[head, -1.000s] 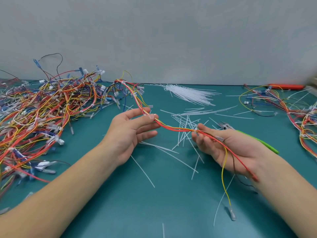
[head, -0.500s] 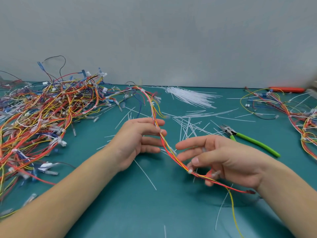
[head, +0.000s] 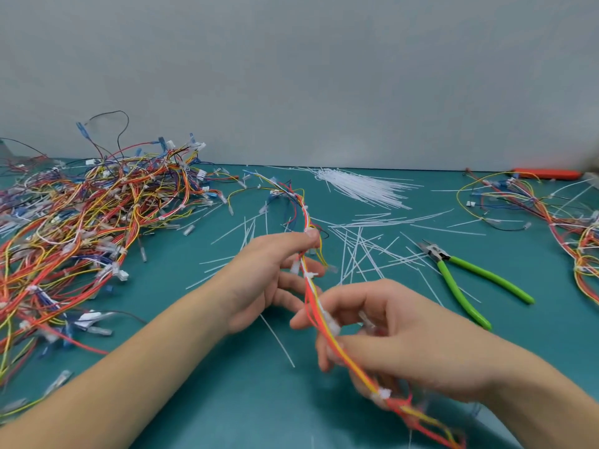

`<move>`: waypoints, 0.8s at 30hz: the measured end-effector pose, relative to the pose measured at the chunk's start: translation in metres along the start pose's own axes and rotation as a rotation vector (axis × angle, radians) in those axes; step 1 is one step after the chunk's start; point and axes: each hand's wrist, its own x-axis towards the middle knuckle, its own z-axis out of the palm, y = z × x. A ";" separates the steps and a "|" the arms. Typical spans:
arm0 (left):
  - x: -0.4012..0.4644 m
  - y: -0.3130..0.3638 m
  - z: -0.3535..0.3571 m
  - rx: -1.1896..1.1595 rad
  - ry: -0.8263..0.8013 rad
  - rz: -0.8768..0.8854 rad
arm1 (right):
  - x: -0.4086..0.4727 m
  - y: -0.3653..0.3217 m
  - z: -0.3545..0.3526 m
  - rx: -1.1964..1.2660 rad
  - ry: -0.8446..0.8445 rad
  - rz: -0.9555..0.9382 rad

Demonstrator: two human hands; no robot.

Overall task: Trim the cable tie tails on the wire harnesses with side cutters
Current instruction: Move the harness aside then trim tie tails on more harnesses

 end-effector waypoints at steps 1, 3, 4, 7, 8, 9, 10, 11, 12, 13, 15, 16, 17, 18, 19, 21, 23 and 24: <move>0.001 -0.001 0.000 0.025 0.038 0.009 | 0.002 0.000 0.006 -0.024 0.011 -0.001; 0.001 -0.001 0.001 0.087 0.090 0.055 | 0.005 0.001 0.017 0.015 0.006 0.021; 0.000 -0.001 0.001 0.114 0.100 0.093 | 0.007 0.002 0.021 0.065 0.005 0.041; -0.003 0.008 -0.002 0.088 0.136 0.202 | 0.006 0.004 0.020 0.440 -0.036 0.101; -0.004 0.013 -0.005 0.052 0.159 0.219 | 0.004 0.003 0.018 0.552 -0.091 0.108; -0.005 0.020 -0.010 0.016 0.180 0.224 | 0.001 0.002 0.017 0.594 -0.153 0.108; -0.007 0.029 -0.015 -0.015 0.194 0.229 | -0.001 0.001 0.017 0.575 -0.208 0.104; -0.008 0.038 -0.021 -0.042 0.193 0.235 | -0.001 0.001 0.018 0.523 -0.251 0.097; -0.011 0.048 -0.026 -0.061 0.179 0.243 | 0.001 0.001 0.022 0.457 -0.285 0.086; -0.014 0.058 -0.031 -0.072 0.151 0.253 | 0.004 0.001 0.028 0.382 -0.302 0.065; -0.017 0.078 -0.039 -0.053 0.095 0.280 | 0.011 0.005 0.038 0.258 -0.274 -0.004; -0.018 0.087 -0.044 -0.019 0.088 0.296 | 0.014 0.006 0.041 0.228 -0.257 -0.025; -0.018 0.097 -0.049 0.015 0.096 0.314 | 0.016 0.006 0.043 0.208 -0.251 -0.030; -0.018 0.108 -0.057 0.050 0.112 0.340 | 0.017 0.005 0.044 0.191 -0.254 -0.024; -0.017 0.120 -0.066 0.081 0.137 0.366 | 0.018 0.005 0.045 0.179 -0.259 -0.010; -0.016 0.146 -0.086 0.179 0.231 0.418 | 0.018 0.004 0.044 0.157 -0.267 0.015; -0.018 0.171 -0.109 0.281 0.370 0.458 | 0.020 0.004 0.041 0.122 -0.264 0.031; -0.019 0.181 -0.121 0.313 0.441 0.478 | 0.020 0.003 0.039 0.107 -0.262 0.033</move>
